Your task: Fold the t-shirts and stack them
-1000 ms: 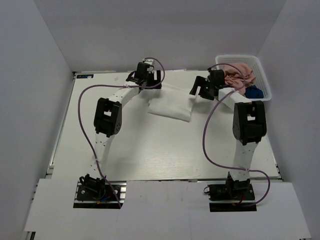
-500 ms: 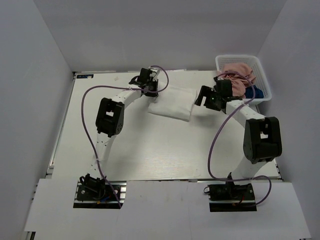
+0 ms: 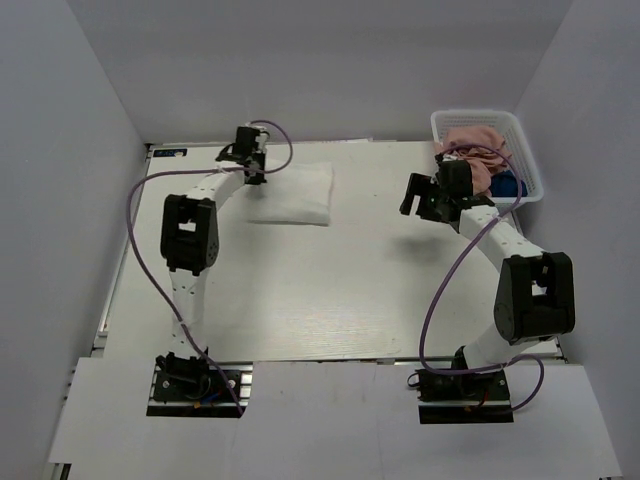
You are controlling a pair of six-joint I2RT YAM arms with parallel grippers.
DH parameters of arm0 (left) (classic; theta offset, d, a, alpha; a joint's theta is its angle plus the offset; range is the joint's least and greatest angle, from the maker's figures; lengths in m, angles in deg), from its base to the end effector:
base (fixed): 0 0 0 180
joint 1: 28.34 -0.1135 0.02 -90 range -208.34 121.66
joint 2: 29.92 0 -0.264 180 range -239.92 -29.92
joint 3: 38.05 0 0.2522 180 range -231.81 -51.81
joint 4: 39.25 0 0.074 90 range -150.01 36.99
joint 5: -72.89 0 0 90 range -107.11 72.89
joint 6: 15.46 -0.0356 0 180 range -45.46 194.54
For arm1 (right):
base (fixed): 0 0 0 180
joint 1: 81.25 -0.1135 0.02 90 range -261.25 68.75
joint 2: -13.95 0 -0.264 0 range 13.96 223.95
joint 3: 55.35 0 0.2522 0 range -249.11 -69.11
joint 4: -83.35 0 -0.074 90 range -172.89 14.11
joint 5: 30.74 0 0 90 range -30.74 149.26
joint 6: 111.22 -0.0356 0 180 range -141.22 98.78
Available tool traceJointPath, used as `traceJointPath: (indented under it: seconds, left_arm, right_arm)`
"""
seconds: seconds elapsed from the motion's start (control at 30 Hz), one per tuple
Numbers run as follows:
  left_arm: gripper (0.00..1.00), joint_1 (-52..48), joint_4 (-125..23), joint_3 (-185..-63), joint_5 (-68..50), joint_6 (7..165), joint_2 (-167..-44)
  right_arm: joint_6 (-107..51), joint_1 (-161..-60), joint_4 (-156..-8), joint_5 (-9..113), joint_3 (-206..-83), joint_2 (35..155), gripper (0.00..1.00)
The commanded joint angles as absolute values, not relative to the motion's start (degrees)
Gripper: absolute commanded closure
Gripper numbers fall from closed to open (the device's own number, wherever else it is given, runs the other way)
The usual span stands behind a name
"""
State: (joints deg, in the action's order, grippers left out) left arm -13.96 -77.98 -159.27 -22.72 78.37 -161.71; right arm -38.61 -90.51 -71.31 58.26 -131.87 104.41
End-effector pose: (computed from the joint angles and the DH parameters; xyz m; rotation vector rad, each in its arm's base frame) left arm 0.4999 -0.1246 0.1811 0.1791 2.4192 -0.0250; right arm 0.3470 0.0572 0.2473 0.1516 2.2651 0.2673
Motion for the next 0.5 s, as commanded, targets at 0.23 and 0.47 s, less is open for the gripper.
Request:
traceJointPath:
  seconds: [0.23,0.47]
  left_arm:
    - [1.00,-26.83,-79.90,-171.94,-41.19,63.29,-164.47]
    - [1.00,-32.73,-80.52,-182.67,-43.22,61.35,-172.65]
  right_arm:
    - [-33.00,-90.04,-65.31,70.33,-140.74,106.32,0.10]
    - [-33.26,-90.04,-63.29,67.61,-148.03,113.71,0.10]
